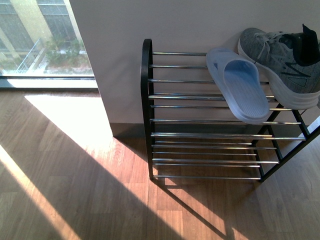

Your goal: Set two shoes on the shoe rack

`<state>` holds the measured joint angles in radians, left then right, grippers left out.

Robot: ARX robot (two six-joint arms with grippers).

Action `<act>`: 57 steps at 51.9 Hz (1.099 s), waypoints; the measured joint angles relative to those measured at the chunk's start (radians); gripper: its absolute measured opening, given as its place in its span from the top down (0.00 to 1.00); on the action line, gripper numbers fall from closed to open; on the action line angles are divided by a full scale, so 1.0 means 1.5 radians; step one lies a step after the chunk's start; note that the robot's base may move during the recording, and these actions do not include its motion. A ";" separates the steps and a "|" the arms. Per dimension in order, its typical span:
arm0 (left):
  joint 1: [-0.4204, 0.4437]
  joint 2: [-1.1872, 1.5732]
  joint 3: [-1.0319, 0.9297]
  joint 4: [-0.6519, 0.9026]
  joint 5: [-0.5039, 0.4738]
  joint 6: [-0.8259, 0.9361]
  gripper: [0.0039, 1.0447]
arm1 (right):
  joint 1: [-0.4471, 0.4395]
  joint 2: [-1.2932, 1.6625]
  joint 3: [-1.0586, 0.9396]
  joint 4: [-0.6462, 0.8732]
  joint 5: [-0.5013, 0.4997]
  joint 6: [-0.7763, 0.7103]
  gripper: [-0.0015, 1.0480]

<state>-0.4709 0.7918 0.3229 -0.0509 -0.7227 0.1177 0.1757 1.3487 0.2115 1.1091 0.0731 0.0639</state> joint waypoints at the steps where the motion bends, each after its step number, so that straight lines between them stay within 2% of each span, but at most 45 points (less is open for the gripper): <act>1: 0.000 0.000 0.000 0.000 0.001 0.000 0.98 | -0.001 -0.007 -0.007 0.001 0.024 -0.007 0.27; 2: 0.000 0.000 0.000 0.000 0.000 0.000 0.98 | -0.006 -0.022 -0.017 0.001 0.045 -0.014 0.32; 6: 0.000 0.000 0.000 0.000 0.000 0.000 0.98 | -0.016 -0.055 -0.035 -0.010 0.048 -0.023 0.42; 21: 0.000 0.000 0.000 0.000 0.001 0.000 0.98 | -0.057 -0.233 -0.101 -0.125 0.007 -0.038 0.98; 24: 0.000 0.000 0.000 0.000 0.001 0.000 0.98 | -0.087 -0.273 -0.111 -0.156 -0.035 -0.040 0.98; 30: 0.000 0.000 0.000 0.000 0.001 0.000 0.98 | -0.113 -0.329 -0.121 -0.201 -0.044 -0.040 0.98; 57: 0.000 0.000 0.000 0.000 0.001 0.000 0.98 | -0.116 -0.597 -0.129 -0.440 -0.049 -0.040 0.98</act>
<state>-0.4709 0.7918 0.3229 -0.0509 -0.7216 0.1181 0.0021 0.4530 0.0181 0.4488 -0.0006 0.0032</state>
